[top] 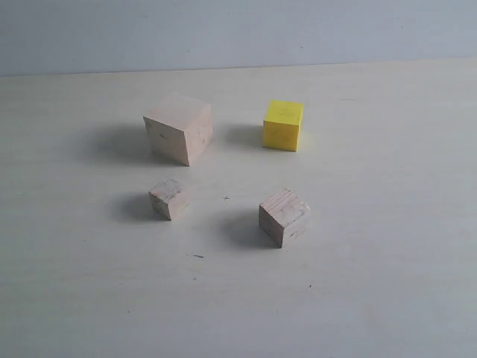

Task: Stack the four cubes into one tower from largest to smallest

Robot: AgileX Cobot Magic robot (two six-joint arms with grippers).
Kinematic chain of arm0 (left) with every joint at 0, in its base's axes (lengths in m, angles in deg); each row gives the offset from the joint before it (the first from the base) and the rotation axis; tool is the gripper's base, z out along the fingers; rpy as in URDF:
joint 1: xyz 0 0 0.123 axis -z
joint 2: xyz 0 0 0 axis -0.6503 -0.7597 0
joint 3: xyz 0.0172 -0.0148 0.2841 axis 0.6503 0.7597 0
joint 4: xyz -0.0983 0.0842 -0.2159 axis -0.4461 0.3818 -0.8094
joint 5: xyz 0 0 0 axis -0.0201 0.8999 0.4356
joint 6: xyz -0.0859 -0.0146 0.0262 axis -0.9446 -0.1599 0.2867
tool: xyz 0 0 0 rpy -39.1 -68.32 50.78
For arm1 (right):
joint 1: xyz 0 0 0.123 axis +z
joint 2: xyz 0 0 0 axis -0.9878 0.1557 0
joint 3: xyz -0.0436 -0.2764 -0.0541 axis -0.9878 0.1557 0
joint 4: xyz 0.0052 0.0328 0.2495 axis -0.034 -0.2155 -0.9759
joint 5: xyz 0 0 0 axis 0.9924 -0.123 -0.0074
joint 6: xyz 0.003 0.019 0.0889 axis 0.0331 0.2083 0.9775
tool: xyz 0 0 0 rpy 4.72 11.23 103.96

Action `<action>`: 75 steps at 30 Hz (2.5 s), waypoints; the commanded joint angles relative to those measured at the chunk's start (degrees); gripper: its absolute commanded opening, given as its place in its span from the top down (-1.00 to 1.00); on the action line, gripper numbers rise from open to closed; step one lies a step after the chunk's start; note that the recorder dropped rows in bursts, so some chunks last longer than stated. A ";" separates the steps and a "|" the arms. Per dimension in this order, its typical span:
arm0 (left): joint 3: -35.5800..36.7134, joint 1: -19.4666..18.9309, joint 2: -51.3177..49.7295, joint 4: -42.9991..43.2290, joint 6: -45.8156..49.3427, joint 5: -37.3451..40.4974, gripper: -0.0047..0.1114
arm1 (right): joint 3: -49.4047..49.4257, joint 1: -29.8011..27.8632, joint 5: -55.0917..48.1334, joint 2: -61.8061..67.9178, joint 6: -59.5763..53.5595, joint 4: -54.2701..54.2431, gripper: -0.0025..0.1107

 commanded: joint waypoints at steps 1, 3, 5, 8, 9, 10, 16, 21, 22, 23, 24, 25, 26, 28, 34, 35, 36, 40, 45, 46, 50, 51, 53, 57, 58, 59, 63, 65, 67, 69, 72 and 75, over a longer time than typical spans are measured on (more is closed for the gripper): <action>-5.33 5.46 -8.14 0.39 0.71 4.26 0.92 | -7.48 3.65 -4.99 5.32 3.36 0.64 0.96; -7.89 8.45 -12.22 0.39 1.19 6.22 0.92 | -10.34 6.58 -8.20 8.67 3.36 0.64 0.96; -11.50 12.86 -17.94 0.39 2.02 10.34 0.92 | -14.76 10.74 -16.46 14.70 3.36 0.64 0.96; -15.87 18.53 -25.31 0.39 5.09 17.22 0.92 | -19.64 16.02 -29.51 22.89 3.13 -1.35 0.96; -17.59 20.80 -29.25 0.39 6.50 21.97 0.92 | -21.48 18.37 -35.97 27.43 1.64 -3.84 0.96; -18.29 21.77 -31.12 0.39 6.50 24.47 0.92 | -22.16 19.34 -39.10 29.68 0.40 -5.95 0.96; -19.20 24.12 -41.71 -9.95 6.27 37.95 0.92 | -23.03 21.59 -58.61 45.42 -2.75 -19.13 0.96; -19.20 24.12 -42.37 -11.20 6.12 36.05 0.92 | -23.03 21.59 -53.09 49.23 -2.75 -19.13 0.96; -19.20 24.12 -42.37 -11.20 6.12 35.95 0.92 | -23.03 21.59 -51.92 49.23 -2.75 -19.13 0.96; -19.20 24.12 -42.37 -11.32 6.12 35.47 0.92 | -23.03 21.59 -51.13 49.23 -2.75 -19.13 0.96; -19.20 24.12 -42.37 -11.32 6.12 34.76 0.92 | -23.03 21.59 -50.33 49.23 -2.75 -19.13 0.96; -19.20 24.12 -42.37 -11.62 6.12 33.88 0.92 | -23.03 21.59 -49.50 49.23 -2.62 -19.13 0.96; -19.20 24.12 -42.37 -12.37 6.12 33.51 0.92 | -23.03 21.59 -48.57 49.23 -2.62 -19.42 0.96; -19.20 24.12 -42.37 -13.47 6.12 33.23 0.92 | -23.03 21.59 -46.21 49.23 -2.62 -20.21 0.96; -19.20 24.12 -42.37 -13.47 6.35 32.48 0.92 | -23.03 21.59 -40.81 49.23 -3.18 -20.09 0.96; -19.20 24.12 -42.37 -13.47 6.35 32.48 0.92 | -23.03 21.59 -39.84 49.23 -3.18 -19.97 0.96; -19.20 24.12 -42.37 -13.47 6.35 32.48 0.92 | -23.03 21.59 -38.87 49.23 -3.18 -19.97 0.96; -19.20 24.12 -42.37 -13.47 6.35 32.37 0.92 | -23.03 21.59 -34.45 49.73 -5.32 -17.97 0.96; -19.20 24.12 -42.37 -14.70 6.24 31.72 0.92 | -23.03 21.59 -31.66 52.19 -10.64 -17.16 0.96; -19.20 24.12 -42.37 -14.70 6.24 31.42 0.92 | -23.03 21.59 -31.66 52.84 -10.91 -17.16 0.96; -19.20 24.12 -42.51 -14.70 6.24 27.85 0.92 | -23.03 21.59 -31.66 55.71 -13.28 -17.16 0.96; -19.20 24.12 -42.63 -14.70 6.24 26.70 0.92 | -23.03 21.59 -31.66 56.45 -13.28 -17.39 0.96; -19.20 24.12 -43.37 -14.80 6.15 25.71 0.92 | -23.03 21.59 -32.05 57.82 -13.28 -18.63 0.96; -19.20 24.01 -47.42 -12.76 6.15 25.58 0.92 | -23.03 21.59 -33.43 59.71 -13.28 -20.63 0.96; -19.20 24.01 -48.71 -12.21 6.15 25.45 0.92 | -23.03 21.59 -33.71 60.06 -13.28 -20.63 0.96; -19.20 24.01 -50.46 -11.53 6.15 25.44 0.92 | -23.03 21.59 -33.83 60.45 -13.28 -20.63 0.96; -21.30 23.92 -57.97 -9.50 6.15 26.21 0.92 | -23.03 21.59 -34.87 60.88 -13.28 -20.77 0.96; -24.05 22.78 -62.03 -9.10 6.15 27.49 0.92 | -23.03 21.59 -36.19 60.88 -13.39 -20.77 0.96; -28.06 20.82 -65.83 -8.90 6.15 28.83 0.92 | -23.03 21.59 -38.04 60.88 -13.71 -20.77 0.96; -32.17 18.74 -68.93 -8.62 6.97 29.51 0.92 | -23.03 21.59 -40.11 60.88 -13.71 -20.77 0.96; -39.63 15.70 -73.32 -8.62 7.93 31.08 0.92 | -23.03 21.59 -42.81 60.88 -13.71 -20.77 0.96; -46.88 13.81 -77.73 -8.62 8.31 31.31 0.92 | -23.03 21.59 -43.84 60.88 -13.71 -20.77 0.96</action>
